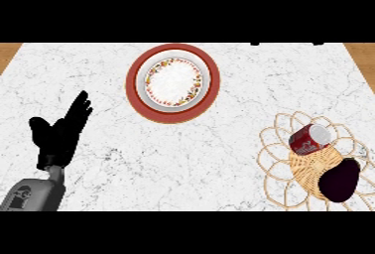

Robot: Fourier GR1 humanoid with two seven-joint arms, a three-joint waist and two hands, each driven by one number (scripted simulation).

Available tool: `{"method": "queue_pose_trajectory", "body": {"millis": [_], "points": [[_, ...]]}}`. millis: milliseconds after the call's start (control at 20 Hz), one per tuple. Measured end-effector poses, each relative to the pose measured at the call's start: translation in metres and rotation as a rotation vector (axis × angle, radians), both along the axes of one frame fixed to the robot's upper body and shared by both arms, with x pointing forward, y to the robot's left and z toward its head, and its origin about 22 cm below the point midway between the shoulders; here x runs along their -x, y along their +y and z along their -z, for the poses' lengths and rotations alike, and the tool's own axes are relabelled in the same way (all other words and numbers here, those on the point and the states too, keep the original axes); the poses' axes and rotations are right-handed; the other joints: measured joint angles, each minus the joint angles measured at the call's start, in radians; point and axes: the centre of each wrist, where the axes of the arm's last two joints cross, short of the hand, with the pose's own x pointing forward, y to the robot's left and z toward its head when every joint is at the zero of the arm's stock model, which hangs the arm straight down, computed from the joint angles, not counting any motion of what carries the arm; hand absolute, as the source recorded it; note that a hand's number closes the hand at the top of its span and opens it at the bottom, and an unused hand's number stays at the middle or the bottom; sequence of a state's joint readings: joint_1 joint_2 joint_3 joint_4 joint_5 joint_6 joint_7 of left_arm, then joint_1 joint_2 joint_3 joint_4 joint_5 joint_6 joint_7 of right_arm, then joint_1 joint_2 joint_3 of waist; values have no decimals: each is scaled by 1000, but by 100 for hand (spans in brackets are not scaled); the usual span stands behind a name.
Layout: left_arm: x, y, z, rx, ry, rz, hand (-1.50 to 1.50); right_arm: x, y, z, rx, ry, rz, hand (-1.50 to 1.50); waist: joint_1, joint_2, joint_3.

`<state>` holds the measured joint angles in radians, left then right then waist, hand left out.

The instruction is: Pick the eggplant from the placemat and place it in the plate

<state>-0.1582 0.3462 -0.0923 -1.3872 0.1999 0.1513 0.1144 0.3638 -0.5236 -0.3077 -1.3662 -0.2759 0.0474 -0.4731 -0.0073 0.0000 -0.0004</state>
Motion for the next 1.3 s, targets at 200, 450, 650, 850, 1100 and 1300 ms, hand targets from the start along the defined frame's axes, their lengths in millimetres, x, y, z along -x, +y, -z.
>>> {"method": "queue_pose_trajectory", "body": {"millis": [200, 450, 650, 850, 1100, 1300], "points": [[3, 2, 3, -7, -2, -2, 0, -1, 3, -19, 24, 96, -50, -150, 2, 0, 0], [-2, 5, -3, -4, 2, 1, 0, -10, 8, -31, 73, 219, -107, -150, 4, 0, 0], [-6, 4, -1, -1, 1, 3, 0, -21, 12, -37, 152, 315, -122, -150, 5, 1, 0], [-2, 4, 3, 2, 8, 1, 0, -32, 16, -43, 200, 408, -141, -150, 7, 0, 0], [-4, 5, 7, -8, 9, 6, 0, -51, 18, -44, 235, 480, -183, -150, 7, 0, 0], [-3, 2, 3, -7, 9, 3, 0, -61, 32, -44, 243, 526, -210, -150, 6, 0, 0]]}}
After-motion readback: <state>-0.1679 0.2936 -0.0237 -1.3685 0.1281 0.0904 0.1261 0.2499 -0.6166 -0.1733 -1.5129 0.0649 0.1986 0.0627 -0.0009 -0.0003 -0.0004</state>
